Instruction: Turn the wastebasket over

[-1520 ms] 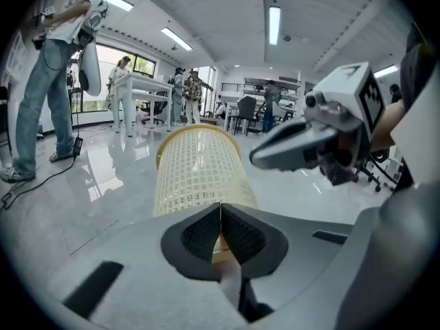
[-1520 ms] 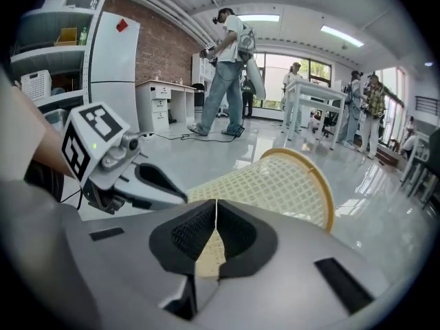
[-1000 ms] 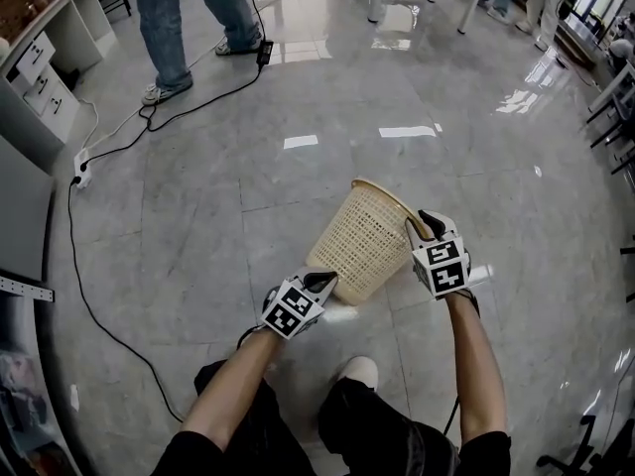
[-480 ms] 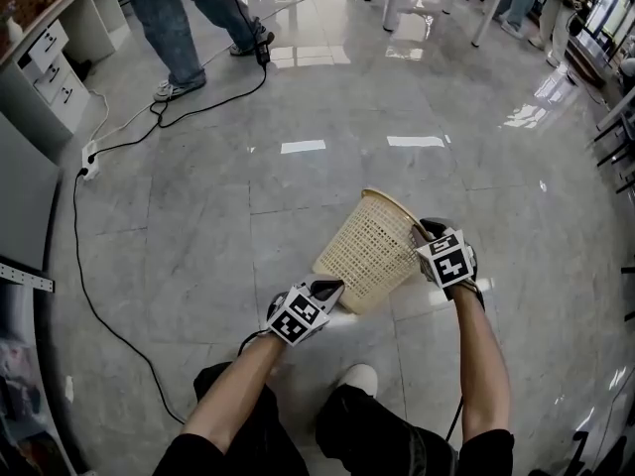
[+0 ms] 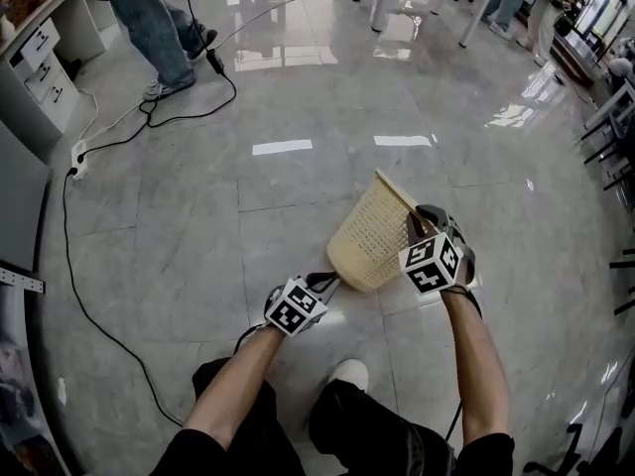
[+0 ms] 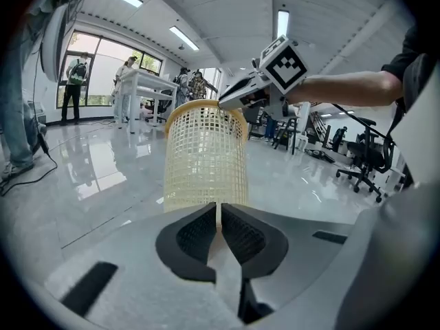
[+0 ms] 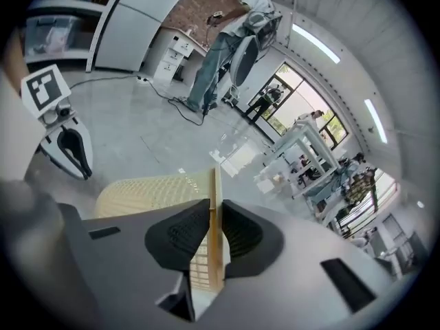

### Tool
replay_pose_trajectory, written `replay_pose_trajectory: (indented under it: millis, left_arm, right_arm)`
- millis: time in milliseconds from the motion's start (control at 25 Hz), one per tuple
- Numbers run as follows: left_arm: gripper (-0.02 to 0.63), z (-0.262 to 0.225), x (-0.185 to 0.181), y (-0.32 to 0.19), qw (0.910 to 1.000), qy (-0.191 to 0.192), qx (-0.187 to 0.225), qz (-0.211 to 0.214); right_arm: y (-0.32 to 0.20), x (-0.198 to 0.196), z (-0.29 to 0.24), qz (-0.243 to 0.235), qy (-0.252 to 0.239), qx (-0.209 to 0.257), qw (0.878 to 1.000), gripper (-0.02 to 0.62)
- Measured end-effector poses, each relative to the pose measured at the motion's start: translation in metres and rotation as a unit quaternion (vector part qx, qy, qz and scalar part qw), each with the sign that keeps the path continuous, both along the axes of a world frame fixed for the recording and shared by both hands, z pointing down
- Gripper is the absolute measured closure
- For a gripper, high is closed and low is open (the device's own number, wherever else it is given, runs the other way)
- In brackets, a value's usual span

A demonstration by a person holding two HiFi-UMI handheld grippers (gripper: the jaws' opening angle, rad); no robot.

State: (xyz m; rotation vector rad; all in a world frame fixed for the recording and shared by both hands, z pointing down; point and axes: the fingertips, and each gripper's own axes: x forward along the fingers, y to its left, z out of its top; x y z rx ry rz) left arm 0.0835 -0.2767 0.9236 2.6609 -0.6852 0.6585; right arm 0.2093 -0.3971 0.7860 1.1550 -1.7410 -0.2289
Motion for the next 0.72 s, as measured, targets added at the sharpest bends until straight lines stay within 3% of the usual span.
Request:
replay_pose_trajectory:
  millis: [80,280,560,720]
  left_arm:
    - [0.597,-0.006,-0.003,-0.005,0.9998,0.009,0.008,-0.012]
    - [0.532,-0.033,-0.013,-0.016,0.9974,0.053,0.019,-0.045]
    - [0.482,-0.074,-0.038,-0.021,0.99,0.108,0.04,-0.082]
    - [0.482,-0.082,-0.05,-0.021,0.9886,0.116,0.037,-0.089]
  right_arm:
    - [0.007,-0.007,-0.004,-0.005,0.011,0.007,1.0,0.534]
    - [0.04,-0.054,-0.006,-0.05,-0.021,-0.011,0.998,0.532]
    - [0.093,-0.12,0.008,-0.104,-0.088,-0.08,0.987,0.534]
    - [0.116,-0.145,0.018,-0.134,-0.084,-0.112,0.981,0.534]
